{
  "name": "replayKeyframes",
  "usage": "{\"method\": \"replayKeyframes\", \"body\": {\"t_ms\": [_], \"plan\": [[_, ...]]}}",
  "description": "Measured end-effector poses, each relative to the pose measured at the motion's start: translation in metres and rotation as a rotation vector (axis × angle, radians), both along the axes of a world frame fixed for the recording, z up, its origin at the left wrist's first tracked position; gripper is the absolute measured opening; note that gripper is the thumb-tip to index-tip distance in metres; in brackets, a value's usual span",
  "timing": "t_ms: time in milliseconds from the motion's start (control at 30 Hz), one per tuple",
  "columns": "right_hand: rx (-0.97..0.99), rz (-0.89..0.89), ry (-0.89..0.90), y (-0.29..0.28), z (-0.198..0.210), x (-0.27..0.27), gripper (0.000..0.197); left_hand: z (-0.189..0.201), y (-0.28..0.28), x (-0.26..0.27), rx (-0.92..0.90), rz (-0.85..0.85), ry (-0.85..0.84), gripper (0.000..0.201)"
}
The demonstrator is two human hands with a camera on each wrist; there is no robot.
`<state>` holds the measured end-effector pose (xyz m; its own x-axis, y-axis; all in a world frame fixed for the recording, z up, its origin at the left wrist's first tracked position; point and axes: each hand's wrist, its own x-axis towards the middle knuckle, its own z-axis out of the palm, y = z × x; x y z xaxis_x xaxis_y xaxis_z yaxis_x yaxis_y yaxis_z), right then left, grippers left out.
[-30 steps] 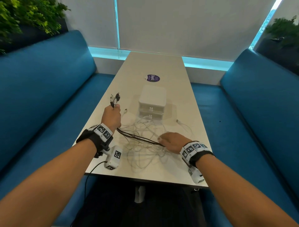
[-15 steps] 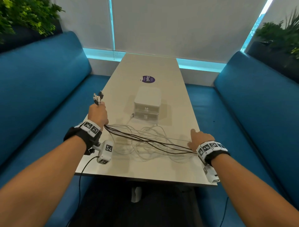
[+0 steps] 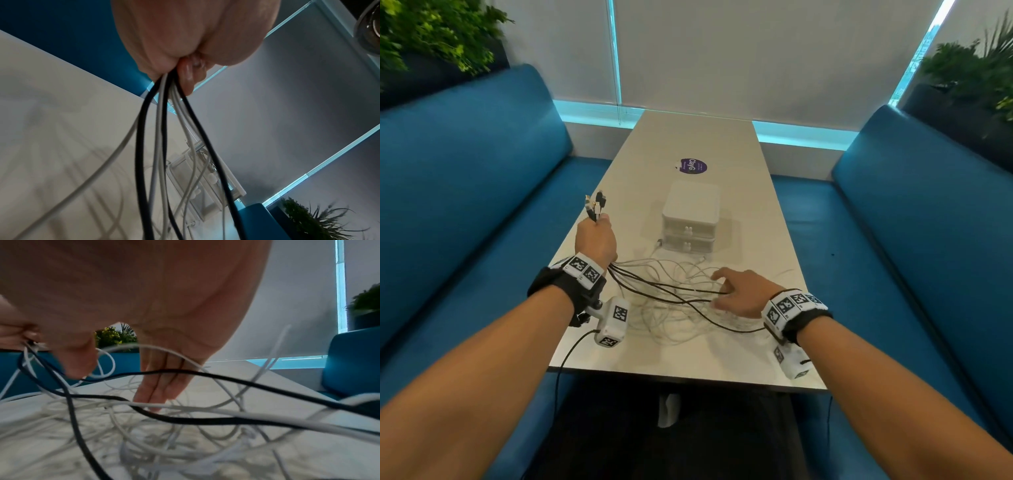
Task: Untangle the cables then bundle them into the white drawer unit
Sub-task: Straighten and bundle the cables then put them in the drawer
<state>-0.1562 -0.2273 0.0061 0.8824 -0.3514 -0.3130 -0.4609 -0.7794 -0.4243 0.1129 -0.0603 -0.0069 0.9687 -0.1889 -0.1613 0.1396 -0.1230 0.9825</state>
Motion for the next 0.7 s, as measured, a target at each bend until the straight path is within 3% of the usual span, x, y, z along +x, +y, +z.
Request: {"method": "replayKeyframes", "body": {"t_ms": [100, 167, 267, 400, 500, 567, 700], "plan": [[-0.161, 0.087, 0.157, 0.001, -0.015, 0.003, 0.022, 0.004, 0.004, 0.006, -0.026, -0.002, 0.024, 0.022], [-0.224, 0.051, 0.204, -0.006, -0.022, -0.003, 0.020, 0.007, 0.009, 0.013, -0.046, 0.016, 0.035, 0.021], [-0.349, -0.034, 0.268, -0.026, -0.022, -0.021, 0.032, 0.007, 0.016, 0.025, -0.078, 0.039, 0.052, 0.022], [-0.427, -0.165, 0.327, -0.051, -0.017, -0.049, 0.032, 0.000, 0.015, 0.025, -0.086, 0.036, 0.082, 0.021], [-0.486, -0.264, 0.322, -0.056, -0.015, -0.051, 0.044, 0.000, 0.009, 0.018, -0.090, 0.006, 0.096, 0.046], [-0.496, -0.329, 0.338, -0.056, -0.014, -0.052, 0.051, 0.004, 0.006, 0.016, -0.080, 0.008, 0.084, 0.050], [-0.480, -0.360, 0.338, -0.058, -0.019, -0.059, 0.082, 0.015, 0.010, 0.021, -0.099, 0.066, 0.081, 0.043]]}}
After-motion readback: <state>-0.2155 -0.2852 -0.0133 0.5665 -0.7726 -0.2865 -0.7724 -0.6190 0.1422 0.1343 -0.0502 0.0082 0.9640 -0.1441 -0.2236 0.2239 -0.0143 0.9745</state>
